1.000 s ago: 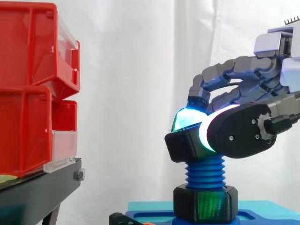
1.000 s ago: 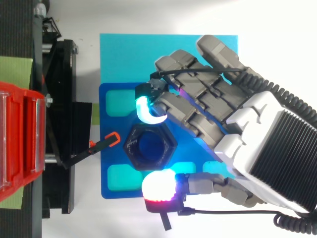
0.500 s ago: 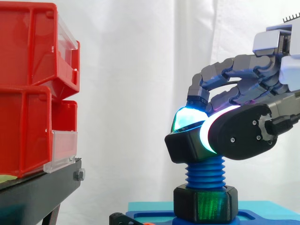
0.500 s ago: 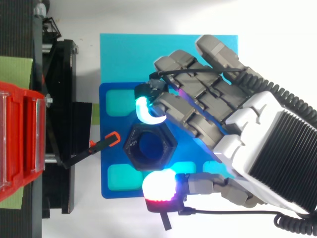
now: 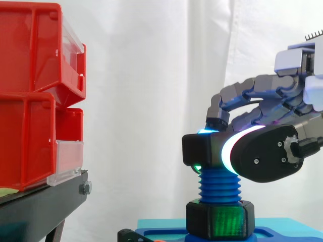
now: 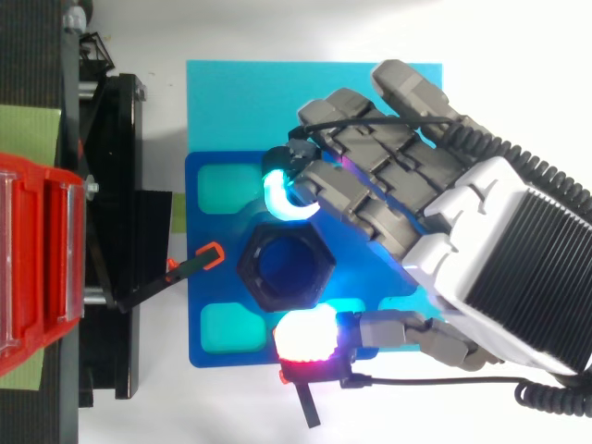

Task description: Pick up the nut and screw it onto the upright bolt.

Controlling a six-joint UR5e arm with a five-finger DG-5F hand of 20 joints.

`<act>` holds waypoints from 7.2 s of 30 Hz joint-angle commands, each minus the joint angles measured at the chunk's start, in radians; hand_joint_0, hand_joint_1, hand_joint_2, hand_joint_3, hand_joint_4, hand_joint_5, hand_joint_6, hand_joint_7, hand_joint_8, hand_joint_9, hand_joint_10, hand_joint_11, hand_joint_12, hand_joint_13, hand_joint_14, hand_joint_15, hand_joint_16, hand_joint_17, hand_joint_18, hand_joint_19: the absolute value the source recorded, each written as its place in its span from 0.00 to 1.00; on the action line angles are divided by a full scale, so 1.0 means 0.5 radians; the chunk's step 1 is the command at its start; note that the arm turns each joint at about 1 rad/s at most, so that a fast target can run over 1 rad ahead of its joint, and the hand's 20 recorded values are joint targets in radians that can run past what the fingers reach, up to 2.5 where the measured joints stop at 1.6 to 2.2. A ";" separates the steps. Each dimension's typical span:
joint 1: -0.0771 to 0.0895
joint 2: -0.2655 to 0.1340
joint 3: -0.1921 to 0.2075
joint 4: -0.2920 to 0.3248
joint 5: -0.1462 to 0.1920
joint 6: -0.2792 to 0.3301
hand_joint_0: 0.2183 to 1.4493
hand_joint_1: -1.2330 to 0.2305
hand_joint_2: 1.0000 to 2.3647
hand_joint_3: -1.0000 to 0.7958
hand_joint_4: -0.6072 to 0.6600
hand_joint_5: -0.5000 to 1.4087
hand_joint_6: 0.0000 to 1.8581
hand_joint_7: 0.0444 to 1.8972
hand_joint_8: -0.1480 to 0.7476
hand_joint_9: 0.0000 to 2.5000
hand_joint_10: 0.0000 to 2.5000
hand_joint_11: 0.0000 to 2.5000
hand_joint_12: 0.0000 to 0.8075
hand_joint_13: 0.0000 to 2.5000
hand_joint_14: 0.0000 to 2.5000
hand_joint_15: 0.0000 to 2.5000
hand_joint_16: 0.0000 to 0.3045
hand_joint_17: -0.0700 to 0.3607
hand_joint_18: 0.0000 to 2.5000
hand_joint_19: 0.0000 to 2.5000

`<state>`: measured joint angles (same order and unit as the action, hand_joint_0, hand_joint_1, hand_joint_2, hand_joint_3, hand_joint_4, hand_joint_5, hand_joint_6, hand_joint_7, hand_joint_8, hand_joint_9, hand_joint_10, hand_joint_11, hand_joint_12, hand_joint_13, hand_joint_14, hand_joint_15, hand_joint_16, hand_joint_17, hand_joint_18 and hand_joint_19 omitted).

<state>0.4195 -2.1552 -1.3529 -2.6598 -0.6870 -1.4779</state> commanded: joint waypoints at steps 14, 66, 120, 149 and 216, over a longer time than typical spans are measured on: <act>-0.017 0.000 0.000 -0.037 -0.010 0.041 0.24 0.41 0.00 0.28 0.69 0.20 0.28 0.63 0.48 0.22 0.00 0.00 0.32 0.20 0.00 0.00 0.09 0.30 0.12 0.00; -0.087 0.000 0.166 -0.252 -0.200 0.026 0.12 0.71 0.00 0.28 0.64 0.15 0.27 0.31 0.46 0.14 0.00 0.00 0.46 0.13 0.00 0.00 0.16 0.41 0.03 0.00; -0.087 -0.067 0.227 -0.276 -0.399 0.185 0.21 0.81 0.00 0.28 0.69 0.21 0.27 0.57 0.46 0.17 0.00 0.00 0.38 0.15 0.00 0.00 0.11 0.33 0.02 0.00; -0.235 -0.064 0.239 -0.378 -0.580 0.185 0.23 0.76 0.00 0.28 0.66 0.23 0.32 0.72 0.48 0.23 0.00 0.00 0.34 0.19 0.00 0.00 0.09 0.30 0.06 0.00; -0.213 -0.080 0.347 -0.454 -0.718 0.139 0.23 0.76 0.00 0.28 0.67 0.23 0.27 0.64 0.46 0.24 0.00 0.00 0.33 0.20 0.00 0.00 0.08 0.30 0.07 0.00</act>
<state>0.3153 -2.1953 -1.1796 -2.8804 -1.0413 -1.4082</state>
